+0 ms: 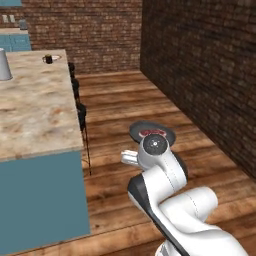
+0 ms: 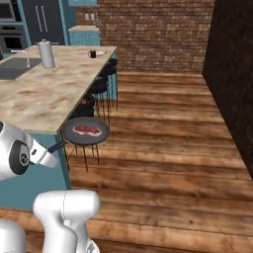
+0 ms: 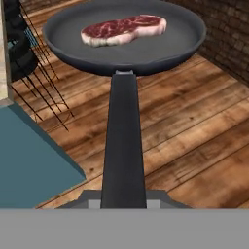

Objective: Pick up the pan with the steak in it and place it on the dining table. Then place the steak on the plate.

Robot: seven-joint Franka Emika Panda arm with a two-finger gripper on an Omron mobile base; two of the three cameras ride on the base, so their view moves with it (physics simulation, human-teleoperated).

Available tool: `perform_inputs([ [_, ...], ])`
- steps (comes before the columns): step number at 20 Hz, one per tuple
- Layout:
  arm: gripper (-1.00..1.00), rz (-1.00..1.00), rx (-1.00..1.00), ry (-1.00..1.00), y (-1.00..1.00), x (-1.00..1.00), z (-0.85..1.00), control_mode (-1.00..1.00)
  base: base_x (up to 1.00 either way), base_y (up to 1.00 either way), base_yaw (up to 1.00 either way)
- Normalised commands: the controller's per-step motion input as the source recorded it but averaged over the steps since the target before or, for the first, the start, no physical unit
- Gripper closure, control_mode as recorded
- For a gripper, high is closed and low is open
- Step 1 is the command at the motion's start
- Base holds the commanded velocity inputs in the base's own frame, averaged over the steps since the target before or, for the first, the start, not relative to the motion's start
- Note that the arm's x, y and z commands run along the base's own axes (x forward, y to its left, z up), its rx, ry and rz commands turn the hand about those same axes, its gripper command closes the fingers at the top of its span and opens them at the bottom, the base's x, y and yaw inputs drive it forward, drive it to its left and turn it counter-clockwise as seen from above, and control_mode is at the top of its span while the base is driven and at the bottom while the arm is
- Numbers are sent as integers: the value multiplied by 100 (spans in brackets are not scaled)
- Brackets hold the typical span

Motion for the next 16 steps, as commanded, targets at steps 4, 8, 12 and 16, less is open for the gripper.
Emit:
perform_inputs([
  [4, 100, 0, 0, 0, 0, 0, 0, 100, 0, -19, 2],
  [8, 100, 0, 0, 0, 0, 0, 0, 100, -9, -98, 1],
  [12, 100, 0, 0, 0, 0, 0, 0, 100, -8, -100, 0],
  [16, 100, 0, 0, 0, 0, 0, 0, 100, -4, -100, 1],
])
